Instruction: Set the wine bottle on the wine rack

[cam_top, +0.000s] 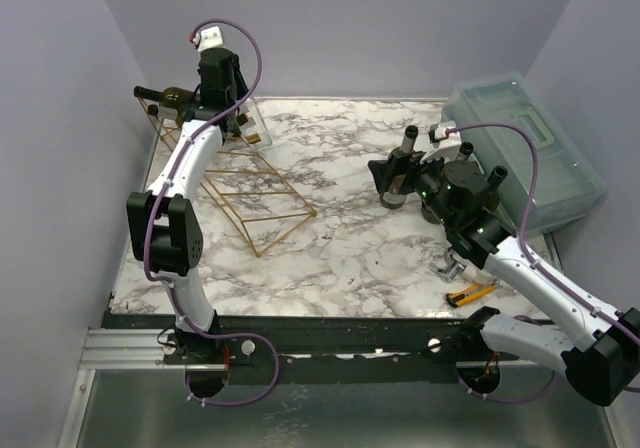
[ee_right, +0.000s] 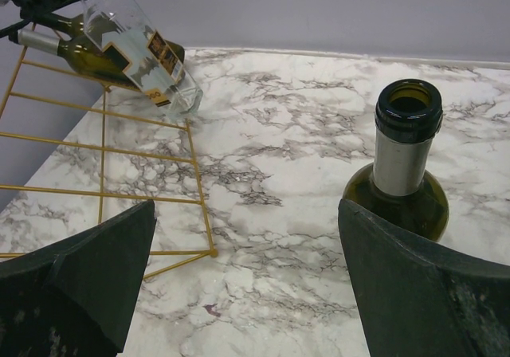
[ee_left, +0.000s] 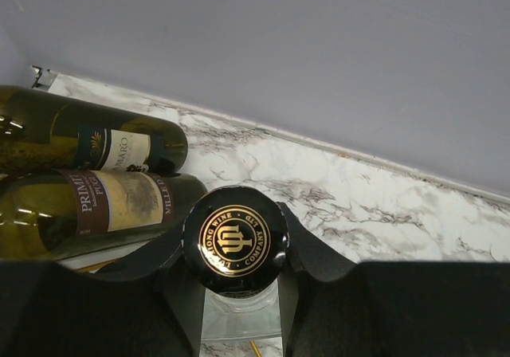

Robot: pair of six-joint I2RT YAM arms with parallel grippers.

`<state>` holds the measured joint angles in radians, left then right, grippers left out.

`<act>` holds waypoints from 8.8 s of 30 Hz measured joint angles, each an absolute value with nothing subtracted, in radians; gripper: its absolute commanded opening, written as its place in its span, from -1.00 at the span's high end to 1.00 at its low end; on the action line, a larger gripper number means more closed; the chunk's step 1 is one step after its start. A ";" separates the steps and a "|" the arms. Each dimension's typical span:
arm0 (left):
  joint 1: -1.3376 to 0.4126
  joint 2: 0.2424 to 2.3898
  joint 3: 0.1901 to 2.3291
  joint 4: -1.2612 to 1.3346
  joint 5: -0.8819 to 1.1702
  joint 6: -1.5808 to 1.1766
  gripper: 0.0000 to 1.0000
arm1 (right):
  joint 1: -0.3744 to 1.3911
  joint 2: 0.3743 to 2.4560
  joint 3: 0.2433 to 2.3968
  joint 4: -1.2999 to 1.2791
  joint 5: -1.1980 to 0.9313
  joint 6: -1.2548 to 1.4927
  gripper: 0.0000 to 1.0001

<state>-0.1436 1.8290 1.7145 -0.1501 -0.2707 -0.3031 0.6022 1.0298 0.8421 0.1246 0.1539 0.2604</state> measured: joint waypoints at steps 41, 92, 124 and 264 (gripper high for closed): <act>-0.069 1.881 1.624 -0.044 -0.393 -0.449 1.00 | 0.602 1.032 0.816 0.158 0.153 0.254 -1.00; -0.054 1.752 1.411 -0.133 -0.447 -0.443 -0.78 | 0.623 1.013 0.791 0.168 0.138 0.264 -1.00; -0.056 1.531 1.449 -0.302 -0.587 -0.184 -0.97 | 0.629 1.008 0.853 0.104 0.107 0.285 -1.00; -0.845 1.531 1.574 -0.201 -0.541 0.075 1.00 | 0.629 0.632 0.823 -0.269 0.100 0.232 -1.00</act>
<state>-0.8452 1.5307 1.5742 -0.2008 -0.5407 0.0750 0.6292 0.6319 0.8230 -0.2691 0.1001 0.2317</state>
